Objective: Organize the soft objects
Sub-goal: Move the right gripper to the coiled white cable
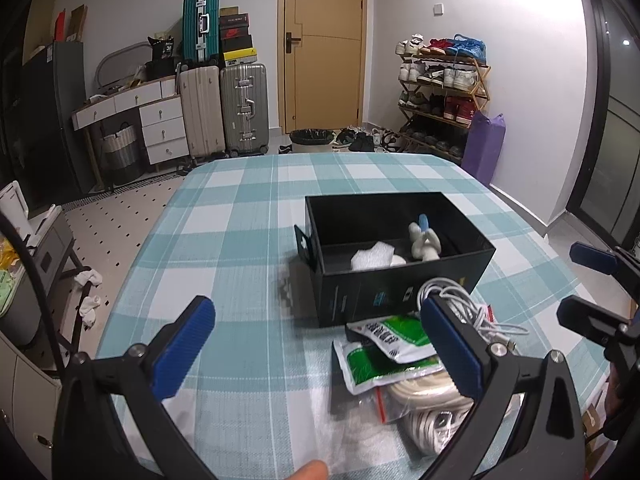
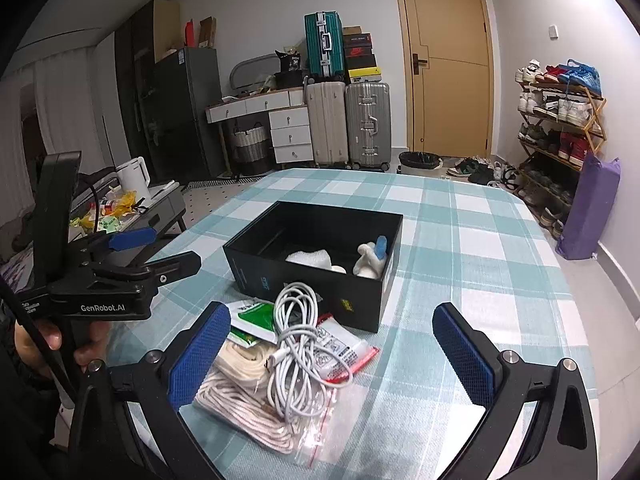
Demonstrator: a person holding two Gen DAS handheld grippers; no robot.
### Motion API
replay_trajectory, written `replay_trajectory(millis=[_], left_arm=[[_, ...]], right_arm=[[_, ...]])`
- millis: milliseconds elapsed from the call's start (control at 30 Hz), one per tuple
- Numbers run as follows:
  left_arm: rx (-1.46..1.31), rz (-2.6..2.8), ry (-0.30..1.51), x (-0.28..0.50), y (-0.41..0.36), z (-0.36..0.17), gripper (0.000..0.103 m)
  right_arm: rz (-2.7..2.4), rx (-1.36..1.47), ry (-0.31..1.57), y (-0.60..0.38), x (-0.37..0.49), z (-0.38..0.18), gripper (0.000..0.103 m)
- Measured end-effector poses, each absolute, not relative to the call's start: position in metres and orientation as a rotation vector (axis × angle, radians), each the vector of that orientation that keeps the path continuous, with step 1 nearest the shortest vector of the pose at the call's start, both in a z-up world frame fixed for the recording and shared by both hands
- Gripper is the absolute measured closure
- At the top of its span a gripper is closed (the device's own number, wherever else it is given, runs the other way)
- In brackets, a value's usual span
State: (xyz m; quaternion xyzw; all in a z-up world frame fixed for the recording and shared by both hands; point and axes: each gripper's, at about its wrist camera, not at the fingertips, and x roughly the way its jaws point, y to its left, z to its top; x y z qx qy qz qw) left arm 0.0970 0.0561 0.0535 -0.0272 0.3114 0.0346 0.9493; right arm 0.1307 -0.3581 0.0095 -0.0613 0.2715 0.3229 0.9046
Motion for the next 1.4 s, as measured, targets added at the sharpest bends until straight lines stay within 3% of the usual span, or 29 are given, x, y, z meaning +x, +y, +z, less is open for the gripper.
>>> replay_trajectory(millis=[1400], left_arm=[[-0.058,0.001,0.786,0.114,0.037,-0.003,0.0]], right_arm=[[0.705,-0.123,0.757,-0.335,0.157,-0.048,0.0]])
